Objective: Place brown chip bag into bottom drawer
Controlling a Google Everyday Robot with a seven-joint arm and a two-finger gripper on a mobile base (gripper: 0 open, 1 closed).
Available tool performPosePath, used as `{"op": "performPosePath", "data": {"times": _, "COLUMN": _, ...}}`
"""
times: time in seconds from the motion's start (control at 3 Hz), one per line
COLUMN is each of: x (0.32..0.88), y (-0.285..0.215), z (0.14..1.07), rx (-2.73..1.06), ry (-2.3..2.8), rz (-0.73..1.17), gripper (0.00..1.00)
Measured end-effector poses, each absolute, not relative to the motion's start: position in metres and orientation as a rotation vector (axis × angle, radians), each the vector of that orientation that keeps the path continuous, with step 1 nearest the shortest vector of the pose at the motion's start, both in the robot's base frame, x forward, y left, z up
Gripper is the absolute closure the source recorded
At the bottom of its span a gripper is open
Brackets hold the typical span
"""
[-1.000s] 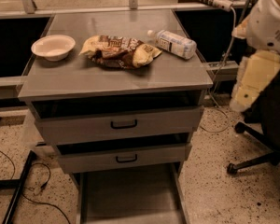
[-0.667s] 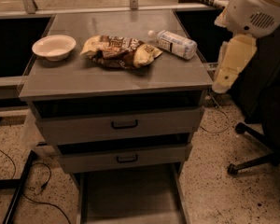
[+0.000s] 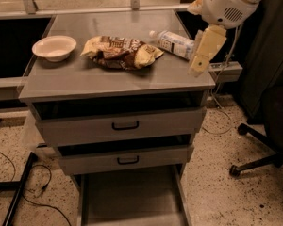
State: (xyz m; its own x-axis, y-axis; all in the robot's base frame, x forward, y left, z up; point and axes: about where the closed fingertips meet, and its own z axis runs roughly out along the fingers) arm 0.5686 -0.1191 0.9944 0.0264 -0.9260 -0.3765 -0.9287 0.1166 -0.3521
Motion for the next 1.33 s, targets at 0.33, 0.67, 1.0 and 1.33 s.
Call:
{"op": "performPosePath", "data": {"times": 0.33, "x": 0.58, "y": -0.104, "z": 0.994, "rx": -1.749, "ry": 1.742, "rz": 0.068, "gripper": 0.0}}
{"op": "performPosePath", "data": {"times": 0.67, "x": 0.58, "y": -0.104, "z": 0.994, "rx": -1.749, "ry": 1.742, "rz": 0.068, "gripper": 0.0}}
{"op": "performPosePath", "data": {"times": 1.0, "x": 0.591, "y": -0.098, "z": 0.987, "rx": -1.744, "ry": 1.722, "rz": 0.054, "gripper": 0.0}}
{"op": "performPosePath", "data": {"times": 1.33, "x": 0.617, "y": -0.083, "z": 0.975, "rx": -1.77, "ry": 1.682, "rz": 0.055, "gripper": 0.0}}
